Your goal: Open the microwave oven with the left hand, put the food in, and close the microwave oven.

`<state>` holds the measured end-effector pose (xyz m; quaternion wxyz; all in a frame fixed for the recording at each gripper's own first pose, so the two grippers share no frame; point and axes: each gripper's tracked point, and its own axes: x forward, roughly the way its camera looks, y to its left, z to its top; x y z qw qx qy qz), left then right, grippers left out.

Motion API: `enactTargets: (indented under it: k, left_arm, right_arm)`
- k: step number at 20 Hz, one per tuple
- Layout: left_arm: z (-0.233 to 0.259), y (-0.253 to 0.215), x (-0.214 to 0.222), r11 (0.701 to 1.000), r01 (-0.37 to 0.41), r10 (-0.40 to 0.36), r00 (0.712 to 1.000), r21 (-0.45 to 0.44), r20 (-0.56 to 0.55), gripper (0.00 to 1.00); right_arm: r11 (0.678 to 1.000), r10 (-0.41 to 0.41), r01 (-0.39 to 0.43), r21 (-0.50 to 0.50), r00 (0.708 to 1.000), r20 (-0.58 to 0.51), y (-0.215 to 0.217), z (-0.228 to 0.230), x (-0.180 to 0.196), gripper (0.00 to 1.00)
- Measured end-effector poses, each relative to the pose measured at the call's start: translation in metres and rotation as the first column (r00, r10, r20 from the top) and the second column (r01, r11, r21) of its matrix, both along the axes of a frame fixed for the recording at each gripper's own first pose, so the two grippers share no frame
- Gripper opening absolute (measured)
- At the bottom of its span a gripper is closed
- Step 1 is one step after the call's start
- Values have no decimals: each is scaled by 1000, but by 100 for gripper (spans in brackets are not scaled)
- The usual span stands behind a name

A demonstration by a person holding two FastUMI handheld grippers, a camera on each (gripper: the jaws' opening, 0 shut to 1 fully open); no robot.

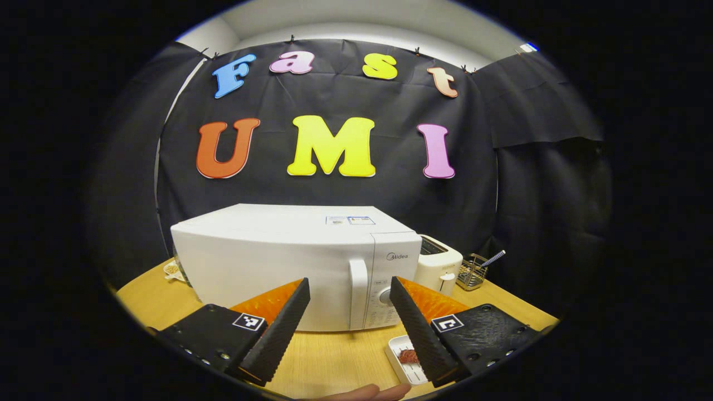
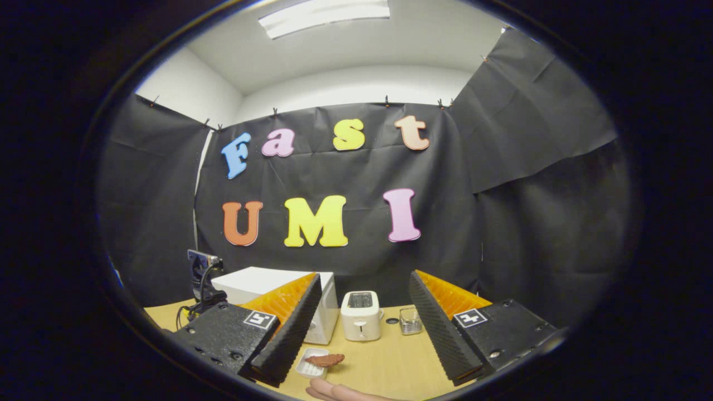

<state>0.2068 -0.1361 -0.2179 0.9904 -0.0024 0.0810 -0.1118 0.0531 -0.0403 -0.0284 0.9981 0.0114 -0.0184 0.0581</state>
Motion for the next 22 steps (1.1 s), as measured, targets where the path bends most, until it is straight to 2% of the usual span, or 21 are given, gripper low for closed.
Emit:
enactTargets:
  k: [1,3,4,5,6,7,8,9,10,11,12,14,15,16,17,18,19,20,21,22]
  left_arm:
    - [-7,-4,5,1000,1,-1,1000,2,-5,93]
    - [-23,-11,17,1000,-1,1,1000,-4,-17,93]
    - [-32,-16,23,1000,-2,1,1000,-12,-25,93]
    - [-38,-20,28,1000,1,-2,1000,-17,-28,93]
    - [-43,-22,34,1000,0,-1,1000,-15,-21,93]
    - [-47,-21,41,1000,-11,11,1000,-4,-19,93]
    - [-53,-19,49,1000,-27,27,999,9,-18,93]
    - [-59,-18,54,999,-29,29,999,22,-17,93]
    - [-60,-20,59,999,-27,27,1000,23,-9,80]
    - [-63,-21,64,999,-22,22,1000,23,-2,72]
    - [-65,-19,69,999,-32,32,999,25,7,69]
    - [-68,-15,72,997,-68,68,998,20,11,53]
    - [-66,-14,74,996,-85,85,996,21,9,48]
    - [-70,-16,74,996,-92,92,996,13,-11,26]
    - [-70,-15,72,996,-94,95,995,5,-22,31]
    - [-67,-13,73,995,-102,102,995,1,-19,31]
    - [-67,-13,71,994,-105,105,994,-5,-28,14]
    - [-67,-12,69,994,-110,110,994,0,-26,21]
    - [-68,-13,72,993,-117,117,993,0,-23,9]
    - [-68,-13,70,993,-117,117,993,2,-25,13]
  right_arm:
    - [1000,-5,5,-4,1000,-1,-3,-2,2,90]
    - [1000,-10,10,-8,1000,-9,-8,-6,7,90]
    - [1000,-9,9,-9,1000,-18,-8,-8,10,100]
    - [1000,-6,6,-13,1000,-29,-10,-12,12,100]
    - [1000,-2,2,-16,999,-39,-10,-13,15,90]
    - [1000,-1,0,-19,999,-46,-11,-14,17,100]
    - [1000,-3,2,-21,999,-54,-13,-15,19,90]
    - [1000,-5,4,-24,998,-58,-16,-17,20,90]
    - [1000,-9,7,-26,998,-61,-19,-18,23,100]
    - [1000,-11,10,-27,998,-63,-21,-18,25,100]
    - [1000,-14,12,-27,998,-64,-23,-18,28,90]
    - [1000,-21,19,-23,997,-68,-29,-20,30,90]
    - [1000,-24,22,-20,997,-70,-30,-21,30,90]
    - [1000,-26,25,-18,997,-73,-32,-23,30,100]
    - [1000,-28,27,-14,997,-75,-34,-26,31,100]
    - [1000,-30,29,-8,996,-80,-35,-26,31,100]
    - [1000,-30,29,-5,996,-85,-35,-28,32,100]
    - [999,-33,33,-4,995,-92,-36,-30,32,90]
    - [999,-38,38,-3,995,-97,-38,-33,32,90]
    - [999,-41,41,-4,994,-100,-39,-33,32,90]
